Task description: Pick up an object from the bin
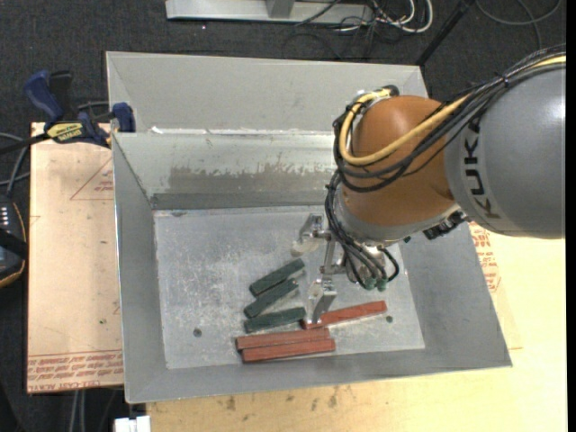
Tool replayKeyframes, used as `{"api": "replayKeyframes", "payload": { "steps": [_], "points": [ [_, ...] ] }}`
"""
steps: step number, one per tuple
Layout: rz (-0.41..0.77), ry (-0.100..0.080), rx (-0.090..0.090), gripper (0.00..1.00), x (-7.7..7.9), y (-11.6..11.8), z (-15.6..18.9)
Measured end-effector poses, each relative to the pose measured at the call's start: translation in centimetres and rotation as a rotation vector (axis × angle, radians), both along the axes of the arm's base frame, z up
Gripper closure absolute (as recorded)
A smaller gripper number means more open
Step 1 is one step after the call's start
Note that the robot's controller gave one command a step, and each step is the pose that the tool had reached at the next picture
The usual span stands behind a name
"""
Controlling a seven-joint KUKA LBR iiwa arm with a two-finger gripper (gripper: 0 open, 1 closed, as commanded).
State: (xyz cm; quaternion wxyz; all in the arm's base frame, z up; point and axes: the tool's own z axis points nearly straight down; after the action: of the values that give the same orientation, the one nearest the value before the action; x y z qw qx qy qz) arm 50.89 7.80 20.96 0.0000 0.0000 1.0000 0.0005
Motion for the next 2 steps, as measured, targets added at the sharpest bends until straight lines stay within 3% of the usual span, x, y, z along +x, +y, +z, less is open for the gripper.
{"api": "replayKeyframes", "payload": {
  "steps": [1, 2],
  "points": [
    [0.093, -0.005, 0.000, 0.00, 0.9, -0.4, -5.1],
    [0.144, 0.002, 0.000, 0.00, 1.1, -0.6, -8.8]
  ]
}}
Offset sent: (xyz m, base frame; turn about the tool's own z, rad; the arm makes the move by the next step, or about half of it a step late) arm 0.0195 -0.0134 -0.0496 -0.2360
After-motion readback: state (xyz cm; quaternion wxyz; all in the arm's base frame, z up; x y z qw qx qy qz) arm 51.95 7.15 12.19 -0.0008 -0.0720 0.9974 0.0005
